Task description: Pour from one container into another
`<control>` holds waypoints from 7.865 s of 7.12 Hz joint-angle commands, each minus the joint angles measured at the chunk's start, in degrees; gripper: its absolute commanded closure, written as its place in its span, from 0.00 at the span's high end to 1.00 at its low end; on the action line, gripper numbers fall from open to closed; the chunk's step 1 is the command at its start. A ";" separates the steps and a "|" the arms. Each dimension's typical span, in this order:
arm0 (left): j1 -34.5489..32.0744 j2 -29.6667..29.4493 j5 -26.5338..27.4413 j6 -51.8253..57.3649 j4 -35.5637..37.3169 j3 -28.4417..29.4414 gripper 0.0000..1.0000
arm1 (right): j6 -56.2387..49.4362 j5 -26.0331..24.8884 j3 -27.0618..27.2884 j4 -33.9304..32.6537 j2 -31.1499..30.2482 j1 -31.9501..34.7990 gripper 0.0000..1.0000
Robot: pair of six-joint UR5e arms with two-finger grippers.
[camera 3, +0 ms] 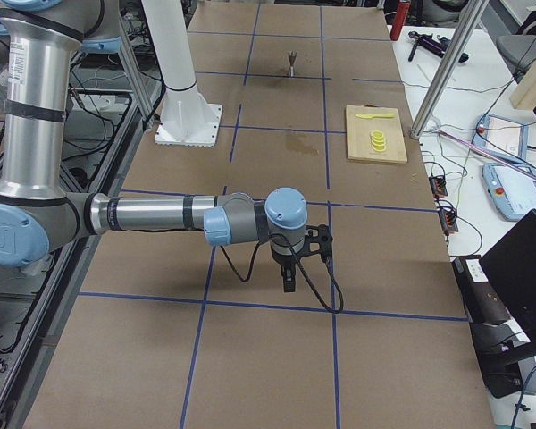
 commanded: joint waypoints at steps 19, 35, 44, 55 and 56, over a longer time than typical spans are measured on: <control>78.68 13.88 104.80 -77.32 -55.59 -4.87 0.99 | 0.10 -0.78 -2.52 0.33 3.49 -1.14 1.00; 77.29 2.47 107.10 -80.58 -55.68 11.75 0.92 | -0.08 -0.78 -2.26 0.33 2.96 -1.06 1.00; 76.49 2.28 104.46 -79.26 -56.38 12.28 0.42 | 0.01 -0.78 -1.99 0.33 3.14 -1.06 1.00; 75.35 -8.08 104.64 -65.64 -65.61 9.82 0.00 | 39.44 -3.39 -1.99 41.53 -1.95 -16.65 1.00; 75.26 -8.70 104.55 -64.33 -65.52 9.82 0.00 | 48.69 -8.64 -1.56 48.86 -2.05 -23.49 1.00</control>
